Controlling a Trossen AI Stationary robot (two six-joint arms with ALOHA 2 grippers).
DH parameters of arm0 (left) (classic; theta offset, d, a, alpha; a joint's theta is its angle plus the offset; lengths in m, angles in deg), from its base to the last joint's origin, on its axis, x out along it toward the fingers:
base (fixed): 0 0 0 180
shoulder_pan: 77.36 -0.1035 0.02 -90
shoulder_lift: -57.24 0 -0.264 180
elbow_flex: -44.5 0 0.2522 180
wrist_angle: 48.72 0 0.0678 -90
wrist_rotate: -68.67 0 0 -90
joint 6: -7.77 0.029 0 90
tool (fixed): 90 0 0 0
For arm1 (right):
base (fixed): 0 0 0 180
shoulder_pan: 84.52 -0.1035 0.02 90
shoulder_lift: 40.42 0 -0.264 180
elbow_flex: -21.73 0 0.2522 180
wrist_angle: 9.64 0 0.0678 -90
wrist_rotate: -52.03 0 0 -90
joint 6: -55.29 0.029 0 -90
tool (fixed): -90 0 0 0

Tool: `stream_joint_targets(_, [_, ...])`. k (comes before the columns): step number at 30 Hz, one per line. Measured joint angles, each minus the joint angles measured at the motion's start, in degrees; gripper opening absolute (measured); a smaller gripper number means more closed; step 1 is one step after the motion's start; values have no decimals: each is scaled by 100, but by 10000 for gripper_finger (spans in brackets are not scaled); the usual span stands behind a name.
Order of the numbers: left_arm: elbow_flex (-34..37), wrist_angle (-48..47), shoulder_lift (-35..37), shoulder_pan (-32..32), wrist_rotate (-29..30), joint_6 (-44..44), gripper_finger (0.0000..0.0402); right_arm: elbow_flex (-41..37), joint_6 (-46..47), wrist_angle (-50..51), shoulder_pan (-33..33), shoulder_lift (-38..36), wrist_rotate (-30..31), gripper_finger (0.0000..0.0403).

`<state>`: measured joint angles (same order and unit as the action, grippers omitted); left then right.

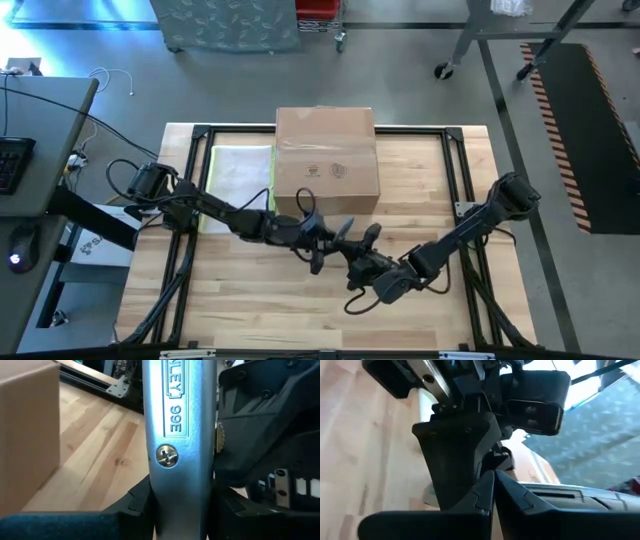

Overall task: Unpack boxes
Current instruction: Prepare the silver cutter sliding the blade

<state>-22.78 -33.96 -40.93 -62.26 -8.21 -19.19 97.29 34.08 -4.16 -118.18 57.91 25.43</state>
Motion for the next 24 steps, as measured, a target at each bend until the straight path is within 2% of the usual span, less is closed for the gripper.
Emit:
stream_joint_targets(6, [0, 74, 7, 67, 32, 17, 100, 0, -26, 4, -14, 2, 386, 0])
stream_joint_targets(10, [0, 83, 9, 147, 95, 162, 100, 0, -6, 5, -17, 2, 425, 0])
stream_joint_targets(18, [-11, 146, 10, 190, 356, 380, 98, 2, 442, 8, -34, 7, 904, 0])
stream_joint_targets(24, [-11, 136, 11, 212, 530, 523, 97, 2, 829, 19, -34, 7, 1016, 0])
